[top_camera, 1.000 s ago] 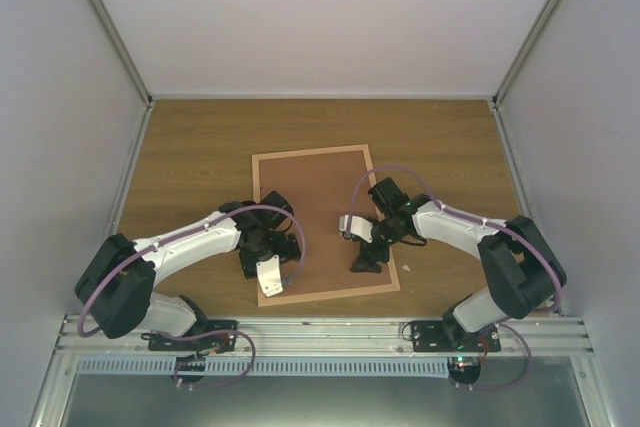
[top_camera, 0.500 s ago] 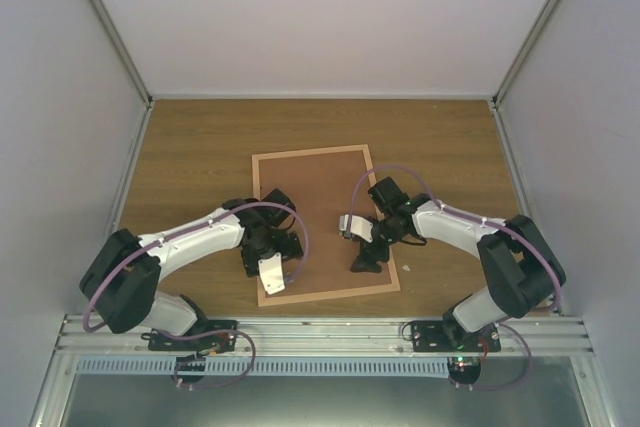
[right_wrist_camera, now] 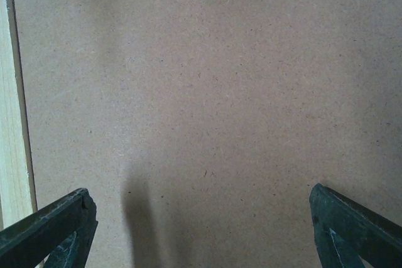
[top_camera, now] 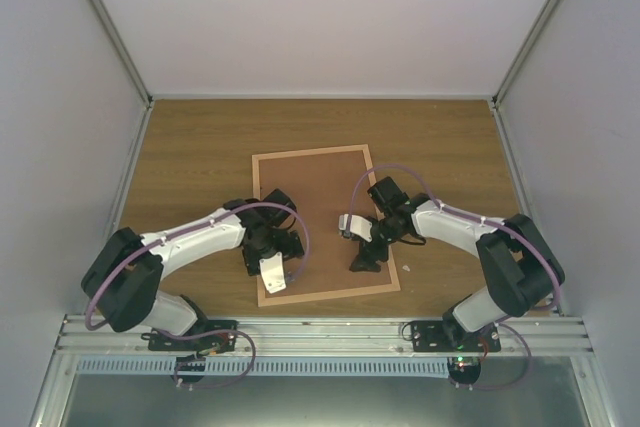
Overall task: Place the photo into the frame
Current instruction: Install the photo frame at the center of the board.
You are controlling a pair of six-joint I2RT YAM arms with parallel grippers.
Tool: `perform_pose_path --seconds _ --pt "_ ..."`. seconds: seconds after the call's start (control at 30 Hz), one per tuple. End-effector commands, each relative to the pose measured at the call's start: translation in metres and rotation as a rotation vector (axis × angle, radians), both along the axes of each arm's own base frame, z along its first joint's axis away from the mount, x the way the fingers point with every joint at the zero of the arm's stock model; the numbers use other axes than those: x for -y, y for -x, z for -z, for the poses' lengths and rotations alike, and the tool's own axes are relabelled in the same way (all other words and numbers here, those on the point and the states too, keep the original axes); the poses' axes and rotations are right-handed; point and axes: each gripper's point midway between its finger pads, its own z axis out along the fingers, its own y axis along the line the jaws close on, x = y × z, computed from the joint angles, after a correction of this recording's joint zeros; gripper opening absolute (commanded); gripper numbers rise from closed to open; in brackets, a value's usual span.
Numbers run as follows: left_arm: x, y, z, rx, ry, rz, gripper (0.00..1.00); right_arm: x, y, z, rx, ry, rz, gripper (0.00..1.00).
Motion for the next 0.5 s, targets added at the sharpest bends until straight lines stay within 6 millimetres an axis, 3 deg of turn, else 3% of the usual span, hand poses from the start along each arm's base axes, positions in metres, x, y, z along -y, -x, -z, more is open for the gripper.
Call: perform_pose_path --seconds 0.0,0.3,0.47 --pt "-0.004 -0.002 0.016 0.052 -0.019 0.084 0.98 0.014 0.007 0.024 -0.056 0.09 0.029 0.93" --pt "-0.019 0.009 0.043 0.059 -0.084 0.076 0.96 0.015 0.008 0.025 -0.058 0.091 0.027 0.93" --pt "-0.031 0.016 0.047 0.074 -0.093 0.069 0.95 0.015 0.009 0.026 -0.062 0.093 0.027 0.93"
